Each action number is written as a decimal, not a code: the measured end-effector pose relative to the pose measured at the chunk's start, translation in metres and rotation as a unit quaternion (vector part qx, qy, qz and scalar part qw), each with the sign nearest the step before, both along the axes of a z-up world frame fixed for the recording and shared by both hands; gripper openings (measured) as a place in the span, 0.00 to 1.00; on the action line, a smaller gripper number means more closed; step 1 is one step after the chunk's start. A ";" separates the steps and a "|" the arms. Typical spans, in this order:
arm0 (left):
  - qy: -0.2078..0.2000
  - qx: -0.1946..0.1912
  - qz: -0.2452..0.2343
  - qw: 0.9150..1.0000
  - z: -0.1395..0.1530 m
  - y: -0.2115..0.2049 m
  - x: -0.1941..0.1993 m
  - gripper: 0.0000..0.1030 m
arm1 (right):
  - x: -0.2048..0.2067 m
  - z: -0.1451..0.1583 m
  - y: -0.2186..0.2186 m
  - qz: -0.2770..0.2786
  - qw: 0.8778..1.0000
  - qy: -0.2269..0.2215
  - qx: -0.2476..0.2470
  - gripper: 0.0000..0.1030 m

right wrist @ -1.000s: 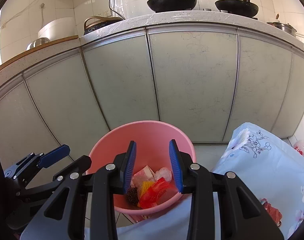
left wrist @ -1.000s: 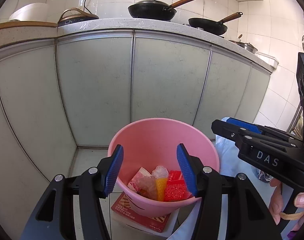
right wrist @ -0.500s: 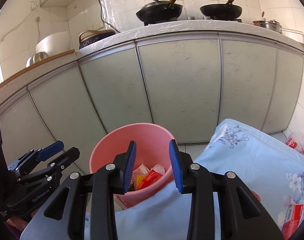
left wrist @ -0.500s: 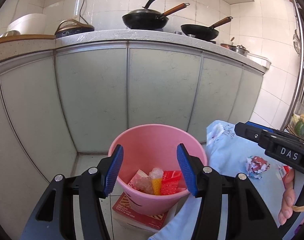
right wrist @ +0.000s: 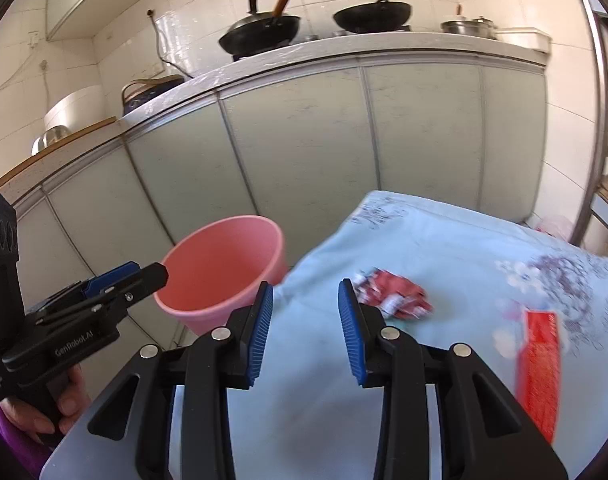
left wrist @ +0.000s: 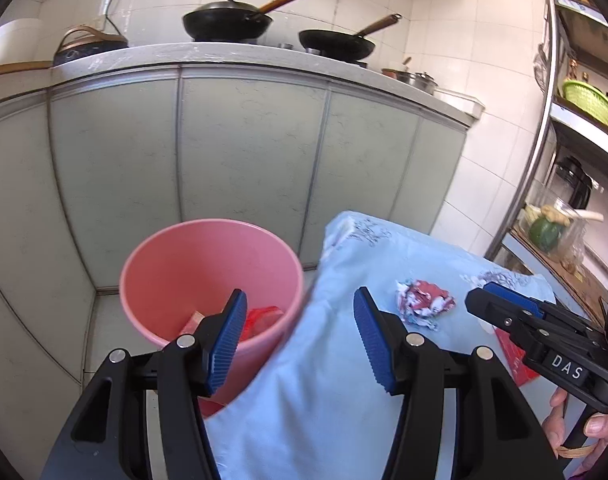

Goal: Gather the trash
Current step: 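Grasp the red box with the right tool while the left tool grasps the crumpled foil wrapper, then lift the foil wrapper and red box and carry both over the pink bucket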

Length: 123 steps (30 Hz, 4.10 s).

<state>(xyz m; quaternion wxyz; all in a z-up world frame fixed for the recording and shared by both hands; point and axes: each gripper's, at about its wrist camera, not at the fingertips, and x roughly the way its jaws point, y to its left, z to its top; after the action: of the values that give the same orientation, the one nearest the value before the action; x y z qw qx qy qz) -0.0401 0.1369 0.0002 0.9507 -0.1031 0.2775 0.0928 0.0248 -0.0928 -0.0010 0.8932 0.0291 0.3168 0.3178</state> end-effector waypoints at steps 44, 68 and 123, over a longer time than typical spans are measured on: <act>0.129 -0.084 -0.100 0.983 -0.064 -0.077 0.164 0.53 | 0.022 -0.048 -0.139 -0.180 0.982 0.047 -0.021 0.34; 0.089 -0.048 -0.165 0.981 -0.056 -0.105 0.126 0.25 | 0.031 -0.067 -0.138 -0.184 0.978 0.096 -0.026 0.45; 0.058 -0.055 -0.179 0.981 -0.022 -0.092 0.057 0.25 | 0.007 -0.052 -0.113 -0.158 0.984 0.068 -0.052 0.42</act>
<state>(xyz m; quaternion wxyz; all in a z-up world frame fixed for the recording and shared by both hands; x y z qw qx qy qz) 0.0173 0.0445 -0.0220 0.9271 -0.0984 0.3505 -0.0888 0.0319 -0.2060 -0.0529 0.9091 0.0543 0.3838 0.1527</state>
